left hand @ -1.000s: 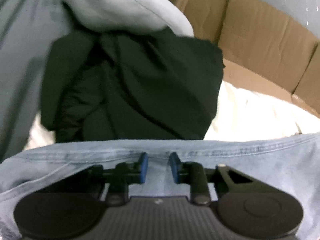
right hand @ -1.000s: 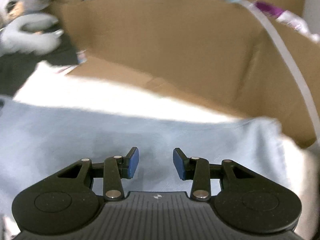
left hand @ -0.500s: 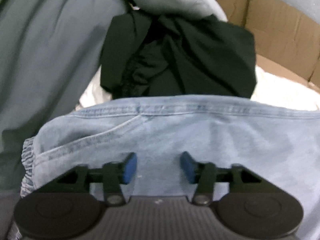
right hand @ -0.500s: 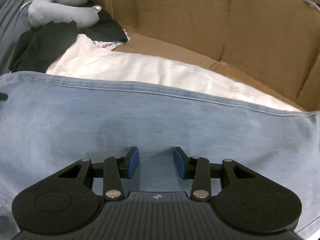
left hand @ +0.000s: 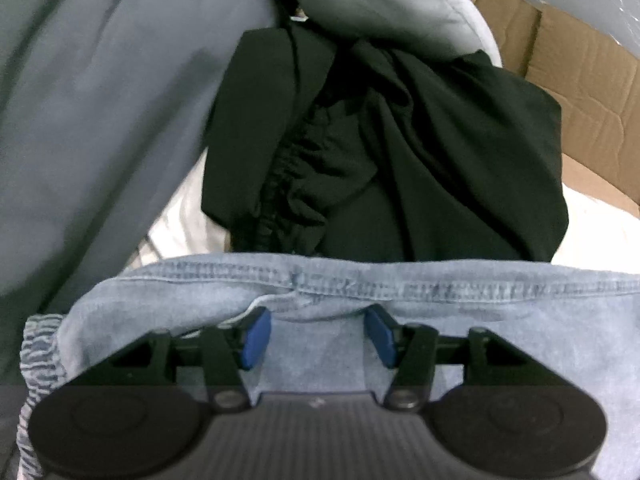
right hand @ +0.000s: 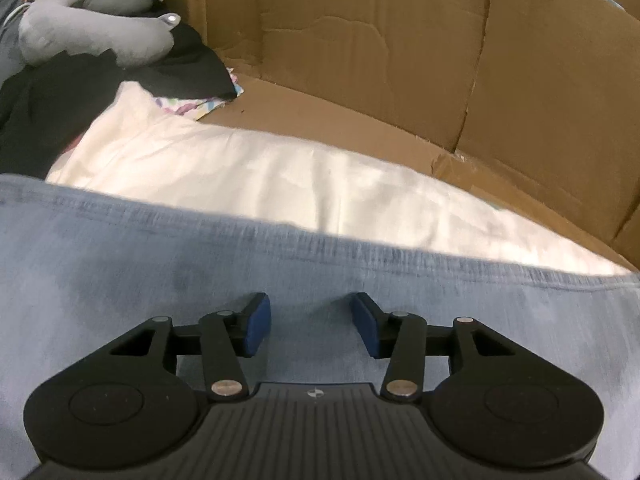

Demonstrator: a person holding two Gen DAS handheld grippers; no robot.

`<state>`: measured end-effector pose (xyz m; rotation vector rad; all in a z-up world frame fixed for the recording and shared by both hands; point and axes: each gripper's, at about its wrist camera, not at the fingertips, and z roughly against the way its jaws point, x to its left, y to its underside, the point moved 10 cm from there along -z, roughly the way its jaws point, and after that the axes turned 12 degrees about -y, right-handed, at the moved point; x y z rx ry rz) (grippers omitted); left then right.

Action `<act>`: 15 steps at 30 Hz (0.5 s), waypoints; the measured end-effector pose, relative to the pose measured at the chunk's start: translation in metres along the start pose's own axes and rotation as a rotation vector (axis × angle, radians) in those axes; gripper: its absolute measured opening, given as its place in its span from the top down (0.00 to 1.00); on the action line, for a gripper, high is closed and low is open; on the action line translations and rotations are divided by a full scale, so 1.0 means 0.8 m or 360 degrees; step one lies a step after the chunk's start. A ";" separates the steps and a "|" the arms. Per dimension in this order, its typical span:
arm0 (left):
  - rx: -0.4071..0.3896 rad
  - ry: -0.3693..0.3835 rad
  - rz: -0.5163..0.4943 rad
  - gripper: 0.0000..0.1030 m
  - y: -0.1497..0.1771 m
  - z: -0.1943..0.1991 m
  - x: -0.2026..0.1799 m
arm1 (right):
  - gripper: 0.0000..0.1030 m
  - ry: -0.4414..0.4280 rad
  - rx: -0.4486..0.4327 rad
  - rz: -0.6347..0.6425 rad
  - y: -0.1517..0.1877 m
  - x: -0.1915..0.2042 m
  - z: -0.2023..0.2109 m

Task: Fold clothes
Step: 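Open the right gripper and lay the hem flat on the bed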

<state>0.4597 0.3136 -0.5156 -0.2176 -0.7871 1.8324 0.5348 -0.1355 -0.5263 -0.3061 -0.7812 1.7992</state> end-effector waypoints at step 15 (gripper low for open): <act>0.0072 0.0041 -0.0100 0.55 -0.010 0.076 0.090 | 0.54 -0.0129 -0.0048 0.0080 -0.028 0.034 0.035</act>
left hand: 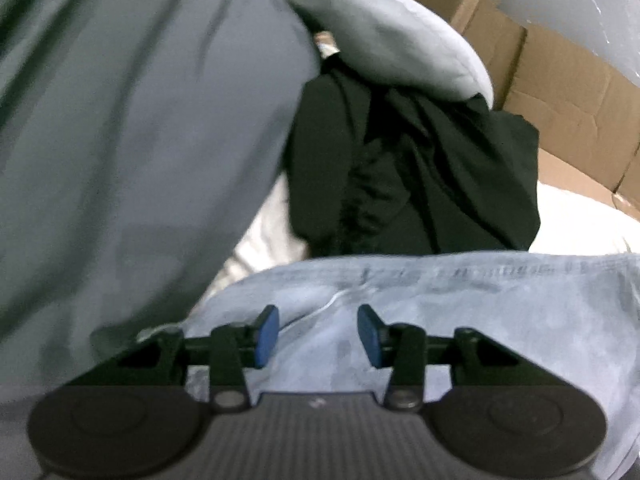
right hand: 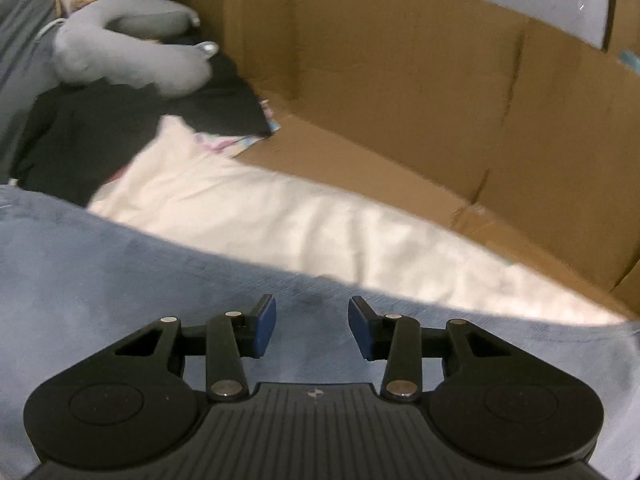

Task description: Fold clothes

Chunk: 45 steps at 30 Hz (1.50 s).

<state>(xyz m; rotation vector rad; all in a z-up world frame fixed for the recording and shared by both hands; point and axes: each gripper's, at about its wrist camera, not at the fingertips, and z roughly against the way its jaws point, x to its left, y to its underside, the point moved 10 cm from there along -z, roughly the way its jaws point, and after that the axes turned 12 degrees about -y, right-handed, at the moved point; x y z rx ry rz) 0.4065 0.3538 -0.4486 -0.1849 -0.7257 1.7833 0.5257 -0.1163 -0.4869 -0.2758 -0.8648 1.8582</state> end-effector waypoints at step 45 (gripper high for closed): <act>0.0216 -0.0105 0.0334 0.85 0.001 -0.107 0.049 | 0.53 -0.0107 0.0073 0.0075 0.071 0.072 -0.008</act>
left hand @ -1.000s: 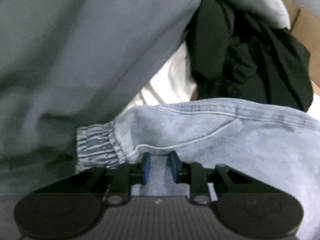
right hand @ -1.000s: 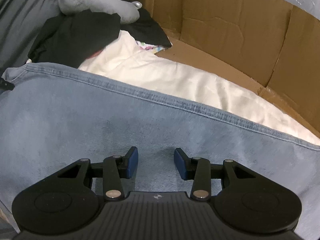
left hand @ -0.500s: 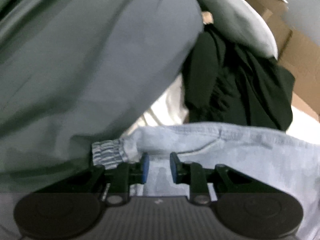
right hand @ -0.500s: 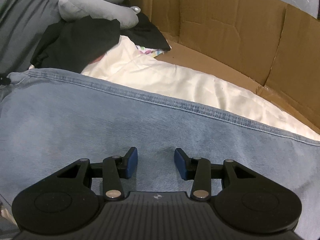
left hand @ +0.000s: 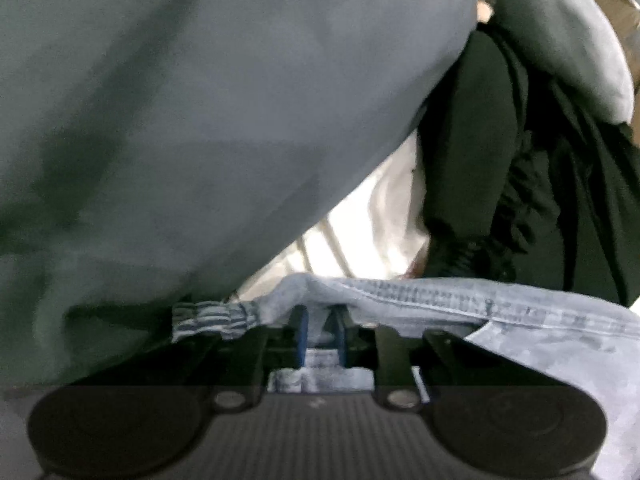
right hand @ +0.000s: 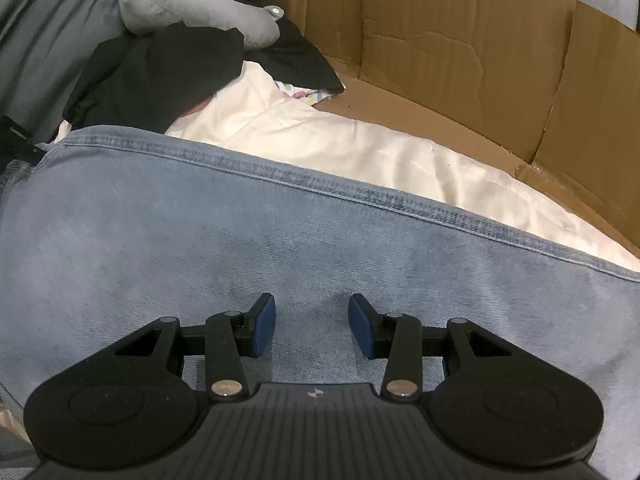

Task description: Fold clothes

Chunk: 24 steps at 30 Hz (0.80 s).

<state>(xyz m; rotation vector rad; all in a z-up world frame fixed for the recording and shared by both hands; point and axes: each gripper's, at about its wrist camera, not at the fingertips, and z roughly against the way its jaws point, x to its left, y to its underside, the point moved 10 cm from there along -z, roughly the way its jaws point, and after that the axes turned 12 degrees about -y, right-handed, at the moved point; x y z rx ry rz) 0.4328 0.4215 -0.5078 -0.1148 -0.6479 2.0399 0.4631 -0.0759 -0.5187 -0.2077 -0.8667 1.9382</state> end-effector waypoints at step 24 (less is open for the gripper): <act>0.0080 -0.0043 -0.0118 0.89 0.077 0.067 0.026 | 0.53 -0.0026 -0.0021 0.0004 0.012 0.005 0.036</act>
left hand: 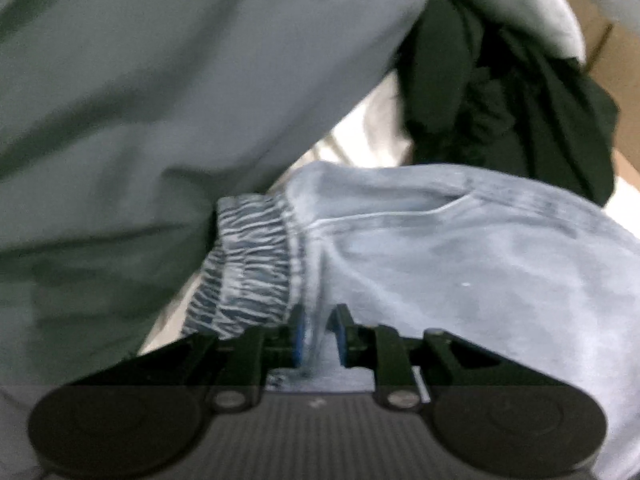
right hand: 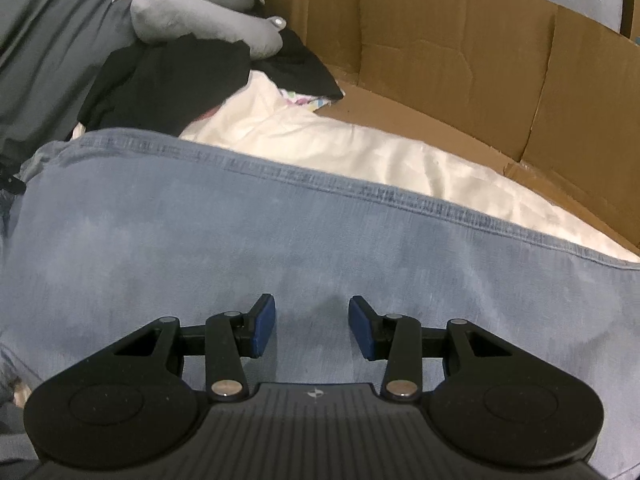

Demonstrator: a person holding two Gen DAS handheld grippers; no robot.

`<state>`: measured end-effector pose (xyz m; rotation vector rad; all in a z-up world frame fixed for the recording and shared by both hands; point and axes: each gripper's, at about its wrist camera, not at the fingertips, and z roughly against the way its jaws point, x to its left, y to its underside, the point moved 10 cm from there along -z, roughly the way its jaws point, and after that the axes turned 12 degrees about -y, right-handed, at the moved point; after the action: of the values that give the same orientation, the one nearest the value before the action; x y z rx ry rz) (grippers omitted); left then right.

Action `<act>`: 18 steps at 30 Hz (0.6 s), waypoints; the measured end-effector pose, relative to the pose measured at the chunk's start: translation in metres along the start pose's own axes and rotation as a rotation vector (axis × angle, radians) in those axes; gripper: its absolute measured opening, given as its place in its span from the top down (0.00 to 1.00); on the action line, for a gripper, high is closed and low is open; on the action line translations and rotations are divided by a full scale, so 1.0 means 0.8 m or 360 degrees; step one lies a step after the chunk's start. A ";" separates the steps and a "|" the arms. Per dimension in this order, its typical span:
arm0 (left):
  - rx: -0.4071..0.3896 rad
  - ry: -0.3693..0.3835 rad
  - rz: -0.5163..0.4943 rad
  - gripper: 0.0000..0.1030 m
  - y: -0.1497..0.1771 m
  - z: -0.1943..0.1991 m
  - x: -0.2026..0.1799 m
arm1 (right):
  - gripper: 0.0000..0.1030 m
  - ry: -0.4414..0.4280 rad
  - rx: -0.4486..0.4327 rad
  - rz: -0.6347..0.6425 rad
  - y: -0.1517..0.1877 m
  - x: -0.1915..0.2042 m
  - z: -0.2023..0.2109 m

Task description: Fold clothes

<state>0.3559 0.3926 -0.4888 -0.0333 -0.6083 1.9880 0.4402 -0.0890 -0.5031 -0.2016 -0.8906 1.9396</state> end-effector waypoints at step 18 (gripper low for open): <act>0.0047 -0.0177 0.0038 0.69 0.005 0.027 0.011 | 0.53 0.0033 0.0006 -0.0132 0.005 -0.036 0.073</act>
<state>0.3423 0.3896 -0.4698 0.0892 -0.6526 2.0319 0.4245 -0.1429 -0.4694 -0.1790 -0.8684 1.8592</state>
